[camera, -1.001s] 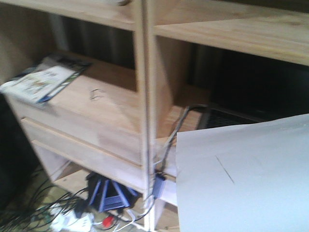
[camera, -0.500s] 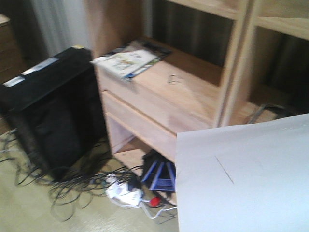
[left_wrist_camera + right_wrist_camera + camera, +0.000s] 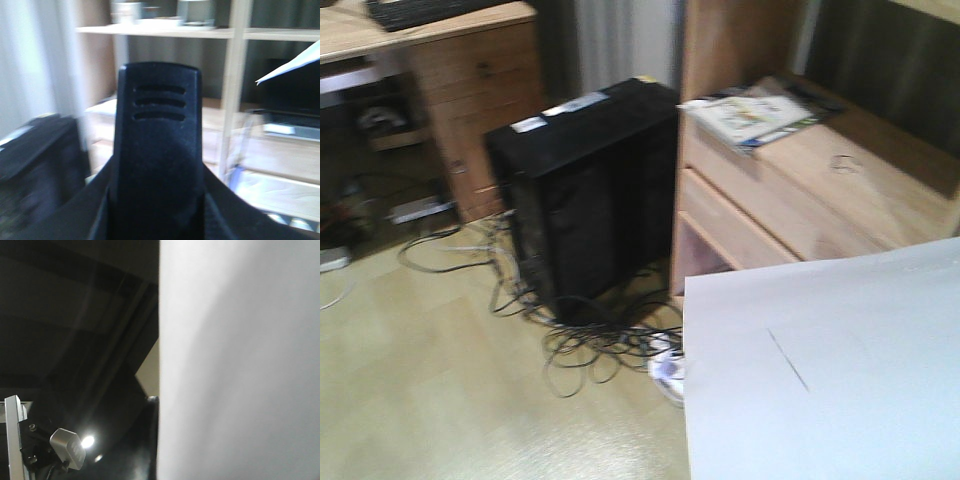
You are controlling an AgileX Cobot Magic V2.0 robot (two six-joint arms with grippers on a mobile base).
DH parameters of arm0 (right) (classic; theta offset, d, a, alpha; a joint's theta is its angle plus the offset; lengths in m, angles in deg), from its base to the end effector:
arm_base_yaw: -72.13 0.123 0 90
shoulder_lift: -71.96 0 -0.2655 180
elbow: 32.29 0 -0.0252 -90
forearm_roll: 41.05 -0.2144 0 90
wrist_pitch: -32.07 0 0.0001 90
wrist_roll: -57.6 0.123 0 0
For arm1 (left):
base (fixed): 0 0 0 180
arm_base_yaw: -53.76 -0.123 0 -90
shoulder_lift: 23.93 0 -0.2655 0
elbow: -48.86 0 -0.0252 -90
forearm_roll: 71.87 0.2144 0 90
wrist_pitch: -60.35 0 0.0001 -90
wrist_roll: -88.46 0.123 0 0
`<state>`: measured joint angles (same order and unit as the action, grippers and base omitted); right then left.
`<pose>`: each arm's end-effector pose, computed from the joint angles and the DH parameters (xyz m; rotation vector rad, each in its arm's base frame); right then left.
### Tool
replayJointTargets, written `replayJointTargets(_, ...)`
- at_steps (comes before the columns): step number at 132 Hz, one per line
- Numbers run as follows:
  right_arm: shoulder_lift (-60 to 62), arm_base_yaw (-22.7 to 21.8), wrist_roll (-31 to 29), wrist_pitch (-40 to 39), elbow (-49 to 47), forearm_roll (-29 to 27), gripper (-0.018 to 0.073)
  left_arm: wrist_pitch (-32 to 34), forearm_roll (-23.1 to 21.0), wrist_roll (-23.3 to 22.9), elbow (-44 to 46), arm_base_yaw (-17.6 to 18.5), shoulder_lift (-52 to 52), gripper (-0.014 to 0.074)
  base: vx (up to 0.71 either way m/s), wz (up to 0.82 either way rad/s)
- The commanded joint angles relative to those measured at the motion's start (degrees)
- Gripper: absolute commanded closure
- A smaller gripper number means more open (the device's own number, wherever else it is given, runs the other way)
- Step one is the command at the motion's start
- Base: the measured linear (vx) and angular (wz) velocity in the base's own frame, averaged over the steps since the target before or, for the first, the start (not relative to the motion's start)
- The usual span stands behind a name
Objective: Grab stapler and paper to desk for stapling
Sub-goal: 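Turn the base toward the wooden desk with the monitor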
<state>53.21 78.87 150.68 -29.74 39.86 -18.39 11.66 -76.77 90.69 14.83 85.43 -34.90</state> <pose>0.0181 0.0442 0.3292 0.0665 0.7057 1.5838 -0.0079 -0.0044 0.3352 0.4857 1.5829 -0.4883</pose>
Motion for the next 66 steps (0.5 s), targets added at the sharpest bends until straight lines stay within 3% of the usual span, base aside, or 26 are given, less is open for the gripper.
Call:
replayJointTargets(1,-0.7,-0.4,-0.2,-2.2,-1.5,-0.9,0.0565,6.6,-0.7,0.0,1.3,0.3,-1.1,0.0603,-0.12,0.57)
replayJointTargets(66,-0.7,-0.4,-0.2,-2.2,-1.5,-0.9,0.0565,6.6,-0.7,0.0,1.3,0.3,-1.1,0.0603,-0.09,0.53)
